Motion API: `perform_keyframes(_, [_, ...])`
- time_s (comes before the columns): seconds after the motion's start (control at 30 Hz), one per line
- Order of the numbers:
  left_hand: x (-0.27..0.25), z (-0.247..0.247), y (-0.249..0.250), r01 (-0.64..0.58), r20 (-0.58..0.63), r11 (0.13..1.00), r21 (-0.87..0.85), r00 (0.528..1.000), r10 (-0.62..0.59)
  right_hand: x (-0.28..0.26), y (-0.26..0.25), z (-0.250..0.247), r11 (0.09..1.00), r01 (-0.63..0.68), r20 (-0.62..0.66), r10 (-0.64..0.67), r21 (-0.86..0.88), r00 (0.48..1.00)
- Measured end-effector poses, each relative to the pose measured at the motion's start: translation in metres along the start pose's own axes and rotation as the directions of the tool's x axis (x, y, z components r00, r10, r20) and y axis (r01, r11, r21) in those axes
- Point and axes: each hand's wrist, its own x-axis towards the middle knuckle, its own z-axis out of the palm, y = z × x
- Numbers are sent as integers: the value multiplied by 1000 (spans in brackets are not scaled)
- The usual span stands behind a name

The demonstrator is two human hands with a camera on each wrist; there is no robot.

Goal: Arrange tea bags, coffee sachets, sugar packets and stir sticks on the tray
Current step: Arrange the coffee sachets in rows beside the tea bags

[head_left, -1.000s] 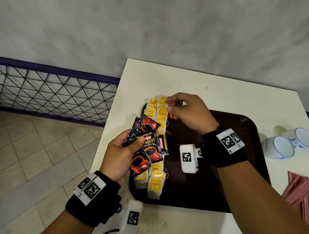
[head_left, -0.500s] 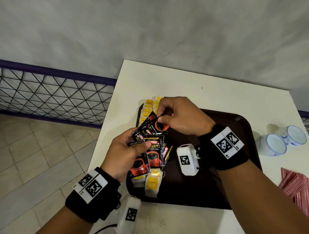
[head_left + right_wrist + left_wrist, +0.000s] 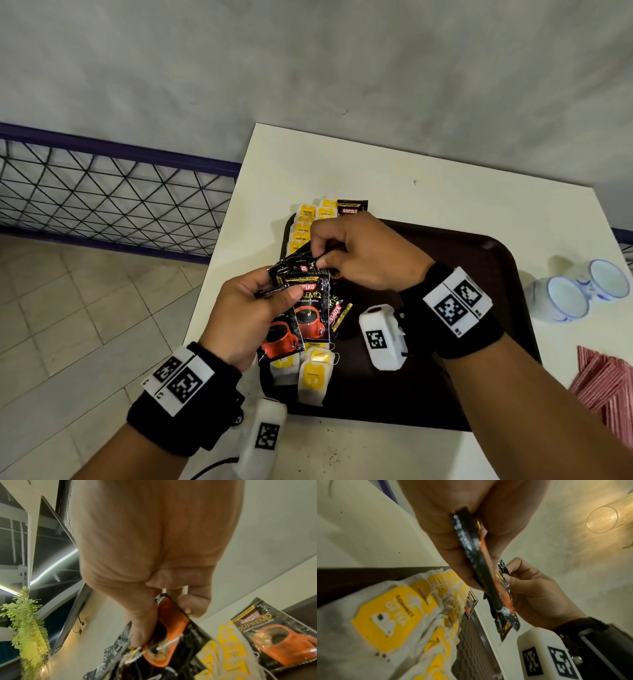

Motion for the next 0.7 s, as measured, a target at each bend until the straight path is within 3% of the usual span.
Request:
perform_keyframes(0.2, [-3, -5, 3, -44, 29, 982, 186, 999, 39, -2, -4, 2, 998, -29, 116, 36, -60, 993])
perform_keyframes(0.33, [-7, -5, 6, -66, 68, 953, 294, 997, 48, -1, -10, 6, 983, 25, 136, 0, -181, 991])
perform_keyframes(0.5, [-7, -12, 10, -42, 40, 959, 282, 999, 32, -5, -8, 6, 982, 57, 189, -22, -182, 982])
perform_keyframes(0.7, [-7, -14, 9, 44, 12, 992, 115, 999, -46, -10, -2, 5, 999, 1, 179, 6, -35, 984])
